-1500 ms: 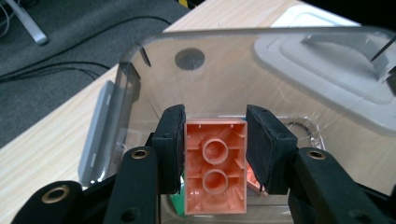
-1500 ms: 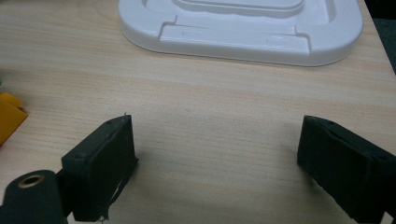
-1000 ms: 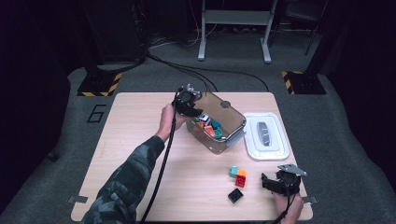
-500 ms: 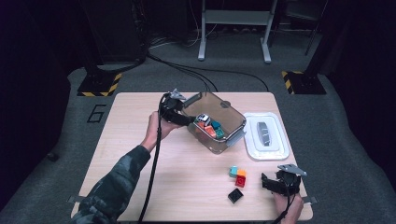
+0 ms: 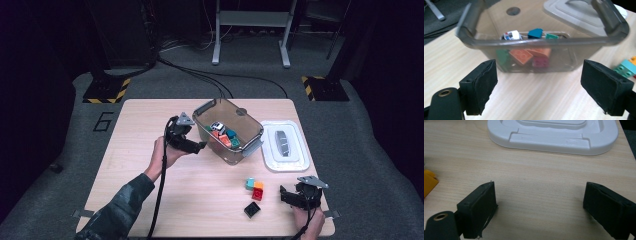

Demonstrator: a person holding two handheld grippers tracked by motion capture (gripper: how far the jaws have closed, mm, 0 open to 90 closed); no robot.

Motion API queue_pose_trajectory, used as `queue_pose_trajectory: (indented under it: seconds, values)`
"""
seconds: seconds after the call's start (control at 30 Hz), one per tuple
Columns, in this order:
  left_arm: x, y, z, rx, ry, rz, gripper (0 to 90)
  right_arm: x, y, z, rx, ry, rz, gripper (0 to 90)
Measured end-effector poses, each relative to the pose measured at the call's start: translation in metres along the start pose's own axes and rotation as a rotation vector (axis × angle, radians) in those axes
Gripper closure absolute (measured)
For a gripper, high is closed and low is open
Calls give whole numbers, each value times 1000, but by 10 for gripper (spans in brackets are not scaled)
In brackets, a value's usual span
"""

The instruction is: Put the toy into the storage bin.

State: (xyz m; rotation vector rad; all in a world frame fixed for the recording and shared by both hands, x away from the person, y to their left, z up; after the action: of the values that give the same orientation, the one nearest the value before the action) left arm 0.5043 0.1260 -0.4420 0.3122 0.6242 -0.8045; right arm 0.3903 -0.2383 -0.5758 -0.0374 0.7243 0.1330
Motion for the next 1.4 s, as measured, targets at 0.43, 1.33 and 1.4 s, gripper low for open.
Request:
queue_pose_trajectory:
  seconds: [0.43, 1.33, 1.4]
  values:
    - [11, -42, -29, 33, 37, -64, 126, 0, 0, 0, 2, 1, -1, 104]
    - [48, -123, -57, 69, 57, -174, 106, 0, 0, 0, 2, 1, -1, 104]
    - [51, -129, -58, 68, 58, -183, 106, 0, 0, 0, 1, 0, -1, 104]
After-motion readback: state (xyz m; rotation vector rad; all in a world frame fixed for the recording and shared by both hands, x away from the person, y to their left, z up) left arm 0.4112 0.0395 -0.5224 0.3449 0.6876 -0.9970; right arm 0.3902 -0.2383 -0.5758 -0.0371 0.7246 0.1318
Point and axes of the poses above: each handheld gripper's, and its own axes: x roughly forward along the jaws, z roughly out of its top, y roughly to its left, the point moved 7 cm from there along x, roughly forward along the jaws, and after that the axes turned 1 degree about -y, right-handed, at the moved point
